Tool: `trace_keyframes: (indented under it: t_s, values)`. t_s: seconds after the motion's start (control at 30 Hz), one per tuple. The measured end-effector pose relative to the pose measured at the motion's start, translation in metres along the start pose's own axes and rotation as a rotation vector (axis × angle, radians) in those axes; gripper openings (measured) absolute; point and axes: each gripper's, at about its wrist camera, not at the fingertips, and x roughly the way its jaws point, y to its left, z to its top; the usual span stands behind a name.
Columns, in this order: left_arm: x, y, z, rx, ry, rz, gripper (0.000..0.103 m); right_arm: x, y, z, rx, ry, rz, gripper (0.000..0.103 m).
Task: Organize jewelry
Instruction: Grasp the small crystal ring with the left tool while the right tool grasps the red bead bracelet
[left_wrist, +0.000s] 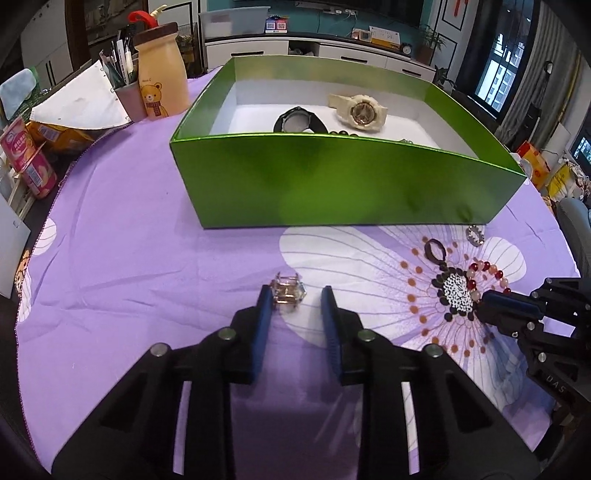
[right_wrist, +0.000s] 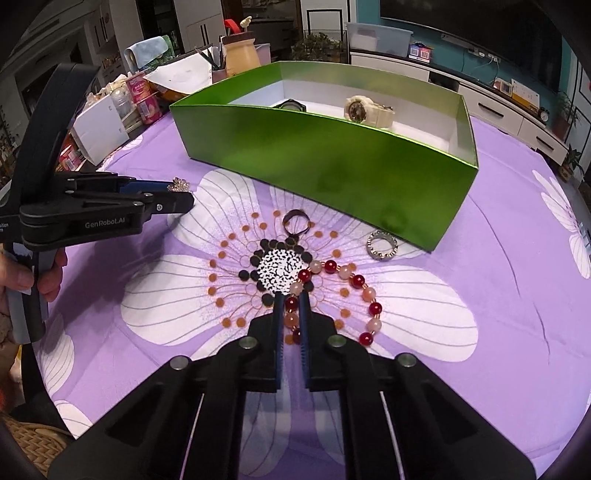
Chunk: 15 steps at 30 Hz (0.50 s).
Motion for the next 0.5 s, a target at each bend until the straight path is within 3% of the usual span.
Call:
trace_keyframes:
  t_s: [0.1,0.5]
  values:
    - [0.001,0.003,0.001,-0.003,-0.003,0.008,0.014,0.001,0.000,0.000,0.004,-0.001,0.002,0.007]
    - [-0.018,-0.003,0.001,-0.001,-0.039,-0.012,0.014,-0.023,-0.006,0.005,0.055,-0.054,0.032,0.007]
